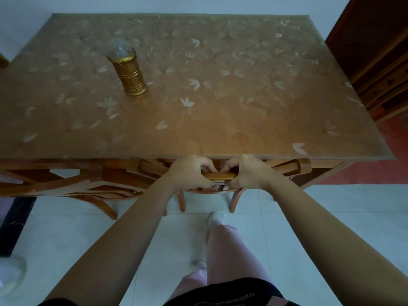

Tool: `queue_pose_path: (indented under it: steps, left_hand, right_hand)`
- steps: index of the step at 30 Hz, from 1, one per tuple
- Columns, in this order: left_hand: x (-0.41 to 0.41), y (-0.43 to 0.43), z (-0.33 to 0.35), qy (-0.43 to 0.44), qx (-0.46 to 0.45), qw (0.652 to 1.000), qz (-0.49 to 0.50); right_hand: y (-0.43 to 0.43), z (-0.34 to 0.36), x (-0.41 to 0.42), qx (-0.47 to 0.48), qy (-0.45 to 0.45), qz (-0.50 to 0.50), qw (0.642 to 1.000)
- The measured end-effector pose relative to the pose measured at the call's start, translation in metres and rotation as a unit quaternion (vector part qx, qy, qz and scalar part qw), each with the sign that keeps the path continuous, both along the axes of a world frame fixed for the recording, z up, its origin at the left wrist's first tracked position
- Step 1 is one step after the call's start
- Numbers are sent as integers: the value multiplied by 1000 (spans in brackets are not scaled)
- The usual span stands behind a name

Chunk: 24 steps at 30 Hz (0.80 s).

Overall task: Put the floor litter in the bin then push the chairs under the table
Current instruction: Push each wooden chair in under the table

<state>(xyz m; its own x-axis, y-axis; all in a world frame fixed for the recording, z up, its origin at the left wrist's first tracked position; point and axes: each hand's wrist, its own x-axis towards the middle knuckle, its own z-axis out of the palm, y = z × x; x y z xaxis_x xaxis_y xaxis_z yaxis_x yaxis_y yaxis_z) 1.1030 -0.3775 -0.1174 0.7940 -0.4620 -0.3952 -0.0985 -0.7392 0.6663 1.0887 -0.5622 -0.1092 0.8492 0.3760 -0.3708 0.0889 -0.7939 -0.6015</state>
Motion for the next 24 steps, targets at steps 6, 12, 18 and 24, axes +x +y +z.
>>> queue_pose_path:
  steps: [6,12,18,24]
  left_hand:
    - [-3,0,3,-25,15,1000,-9]
    - [-15,-1,5,-103,40,994,17]
    - [-41,-6,10,-172,16,981,92]
    - [-83,3,13,-301,8,934,193]
  right_hand:
    - [0,1,0,-4,-14,14,1000]
    - [-2,1,-4,-13,-26,28,999]
    - [-9,8,-17,17,-41,3,999]
    - [4,20,-33,9,-150,24,988]
